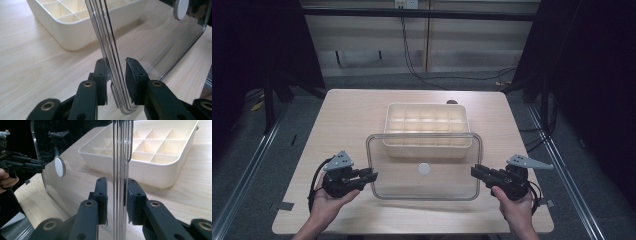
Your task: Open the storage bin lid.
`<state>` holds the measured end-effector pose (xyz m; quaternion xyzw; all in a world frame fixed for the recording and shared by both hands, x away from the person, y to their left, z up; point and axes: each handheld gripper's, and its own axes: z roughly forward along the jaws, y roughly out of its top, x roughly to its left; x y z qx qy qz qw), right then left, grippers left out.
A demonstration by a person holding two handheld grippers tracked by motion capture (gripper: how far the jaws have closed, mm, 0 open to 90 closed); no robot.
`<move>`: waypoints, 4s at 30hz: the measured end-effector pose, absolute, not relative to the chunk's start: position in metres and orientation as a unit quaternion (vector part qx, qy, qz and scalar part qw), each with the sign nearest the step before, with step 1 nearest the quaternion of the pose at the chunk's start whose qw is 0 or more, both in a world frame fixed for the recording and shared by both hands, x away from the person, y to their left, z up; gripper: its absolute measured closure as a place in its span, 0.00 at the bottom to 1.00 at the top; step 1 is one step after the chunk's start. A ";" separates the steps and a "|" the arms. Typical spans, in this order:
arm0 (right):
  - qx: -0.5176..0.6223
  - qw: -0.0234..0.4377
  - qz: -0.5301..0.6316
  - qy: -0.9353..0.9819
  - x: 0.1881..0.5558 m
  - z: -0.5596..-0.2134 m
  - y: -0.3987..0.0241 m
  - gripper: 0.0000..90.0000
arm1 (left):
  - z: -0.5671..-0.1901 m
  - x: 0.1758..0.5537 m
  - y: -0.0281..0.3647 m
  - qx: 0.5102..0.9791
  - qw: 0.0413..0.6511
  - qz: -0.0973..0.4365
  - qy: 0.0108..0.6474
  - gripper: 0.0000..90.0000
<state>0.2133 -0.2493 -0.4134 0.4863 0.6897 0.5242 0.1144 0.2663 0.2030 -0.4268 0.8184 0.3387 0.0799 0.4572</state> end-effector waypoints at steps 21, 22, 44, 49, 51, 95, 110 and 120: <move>0.502 0.079 0.494 0.705 0.203 -0.450 -0.248 0.80 | -0.451 0.253 0.207 0.833 0.434 0.048 0.341 0.81; 0.502 0.080 0.495 0.705 0.204 -0.450 -0.247 0.80 | -0.452 0.253 0.208 0.833 0.434 0.047 0.339 0.80; 0.509 0.084 0.461 0.722 0.217 -0.467 -0.236 0.70 | -0.462 0.253 0.208 0.838 0.423 0.041 0.341 0.72; 0.516 0.077 0.454 0.722 0.223 -0.472 -0.235 0.68 | -0.465 0.254 0.207 0.839 0.419 0.034 0.346 0.70; 0.515 0.076 0.454 0.723 0.224 -0.472 -0.235 0.67 | -0.466 0.255 0.207 0.839 0.418 0.033 0.347 0.70; 0.535 0.099 0.384 0.746 0.239 -0.491 -0.228 0.49 | -0.485 0.275 0.196 0.853 0.374 0.009 0.364 0.60; 0.523 0.119 0.381 0.753 0.239 -0.489 -0.229 0.40 | -0.486 0.274 0.193 0.853 0.371 0.024 0.367 0.52; 0.494 0.140 0.449 0.731 0.226 -0.473 -0.240 0.31 | -0.473 0.274 0.213 0.823 0.420 0.047 0.380 0.37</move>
